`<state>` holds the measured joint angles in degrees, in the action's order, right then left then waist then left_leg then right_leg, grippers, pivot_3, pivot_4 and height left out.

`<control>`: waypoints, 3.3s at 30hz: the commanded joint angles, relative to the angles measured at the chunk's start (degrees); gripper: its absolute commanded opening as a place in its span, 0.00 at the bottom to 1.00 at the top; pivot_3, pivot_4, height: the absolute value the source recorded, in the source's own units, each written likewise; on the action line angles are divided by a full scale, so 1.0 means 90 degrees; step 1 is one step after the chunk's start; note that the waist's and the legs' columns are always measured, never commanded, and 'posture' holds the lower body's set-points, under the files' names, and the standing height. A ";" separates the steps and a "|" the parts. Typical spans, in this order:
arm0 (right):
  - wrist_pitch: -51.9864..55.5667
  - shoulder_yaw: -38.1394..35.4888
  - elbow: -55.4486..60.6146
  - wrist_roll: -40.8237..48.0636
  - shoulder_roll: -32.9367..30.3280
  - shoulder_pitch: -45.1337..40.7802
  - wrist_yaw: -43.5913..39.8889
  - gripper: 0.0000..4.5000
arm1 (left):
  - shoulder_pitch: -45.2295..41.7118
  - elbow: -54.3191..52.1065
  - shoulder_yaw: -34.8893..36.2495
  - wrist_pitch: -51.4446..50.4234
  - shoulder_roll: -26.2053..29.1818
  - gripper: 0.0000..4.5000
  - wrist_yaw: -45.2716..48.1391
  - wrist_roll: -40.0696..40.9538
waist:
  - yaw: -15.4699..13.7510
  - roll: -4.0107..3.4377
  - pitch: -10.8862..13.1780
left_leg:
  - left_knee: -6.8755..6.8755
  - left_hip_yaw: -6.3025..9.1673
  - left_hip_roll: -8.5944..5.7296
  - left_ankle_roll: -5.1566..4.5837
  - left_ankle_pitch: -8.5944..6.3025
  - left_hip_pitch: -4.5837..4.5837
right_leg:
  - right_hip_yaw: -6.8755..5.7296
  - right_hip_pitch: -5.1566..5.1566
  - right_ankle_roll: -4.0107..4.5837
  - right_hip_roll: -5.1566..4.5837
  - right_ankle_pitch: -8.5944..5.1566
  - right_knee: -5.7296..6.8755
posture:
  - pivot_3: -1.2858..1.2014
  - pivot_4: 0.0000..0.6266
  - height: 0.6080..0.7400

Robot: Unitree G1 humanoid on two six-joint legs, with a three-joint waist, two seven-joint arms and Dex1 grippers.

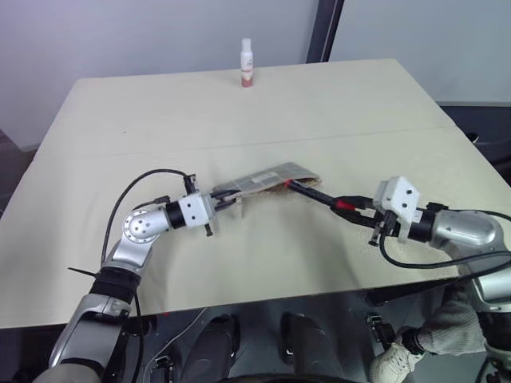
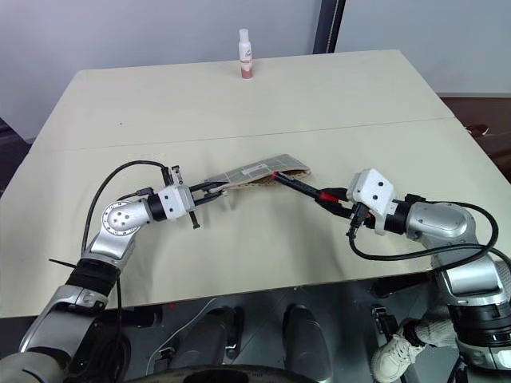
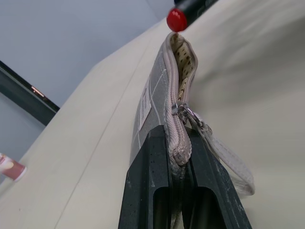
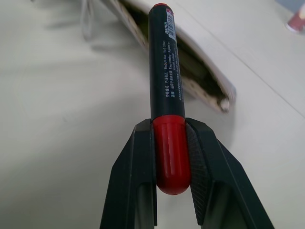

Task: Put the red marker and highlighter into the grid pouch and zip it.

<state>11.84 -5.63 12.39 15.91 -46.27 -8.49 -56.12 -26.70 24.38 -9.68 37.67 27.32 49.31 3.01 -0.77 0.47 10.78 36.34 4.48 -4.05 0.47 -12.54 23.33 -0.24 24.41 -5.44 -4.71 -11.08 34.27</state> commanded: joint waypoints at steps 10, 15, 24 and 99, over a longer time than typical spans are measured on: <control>-0.1021 0.0943 -0.0643 -0.1292 -0.0065 -0.0947 0.0035 0.07 | -0.0036 -0.0121 -0.0133 0.0491 0.0093 0.00 0.0161 -0.0154 | 0.0005 0.0000 0.0000 | 0.0001 0.0000 0.0001 0.0000 0.0000 -0.0001 | 0.0000 0.0001 0.0001 0.0002 0.0000 0.0002 | 0.52 0.24 1.00; -0.1502 0.1722 -0.0948 -0.2115 0.0145 -0.1703 0.0095 0.07 | -0.0241 -0.0009 -0.0197 0.0561 0.0050 0.00 0.0260 -0.0144 | 0.0006 0.0000 0.0000 | 0.0000 0.0000 0.0000 0.0000 0.0000 0.0000 | 0.0000 0.0003 0.0001 0.0002 0.0000 0.0001 | 0.52 0.24 1.00; -0.1817 0.2431 -0.1138 -0.2704 0.0804 -0.2425 0.0240 0.07 | -0.0371 0.0096 -0.0298 0.0607 0.0001 0.00 0.0479 0.0000 | 0.0009 0.0000 0.0000 | -0.0004 0.0000 -0.0001 0.0000 0.0000 0.0000 | 0.0000 0.0006 -0.0018 0.0004 0.0011 0.0000 | 0.52 0.24 1.00; 0.2383 -0.0210 -0.0567 0.1372 0.1043 -0.0177 0.1365 0.02 | -0.0496 0.0095 -0.0787 0.0823 0.0137 0.00 -0.1234 -0.1468 | 0.0003 0.0003 -0.0003 | 0.0002 0.0000 -0.0003 -0.0003 0.0000 -0.0001 | 0.0001 0.0004 -0.0024 0.0004 0.0017 0.0006 | 0.52 0.24 1.00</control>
<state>35.70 -4.93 8.13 29.20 -35.29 -10.83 -42.23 -31.10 25.23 -18.76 45.43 27.80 38.70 -11.52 -0.74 0.50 10.75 36.35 4.48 -4.06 0.45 -12.54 23.32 -0.23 24.44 -5.65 -4.67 -10.92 34.32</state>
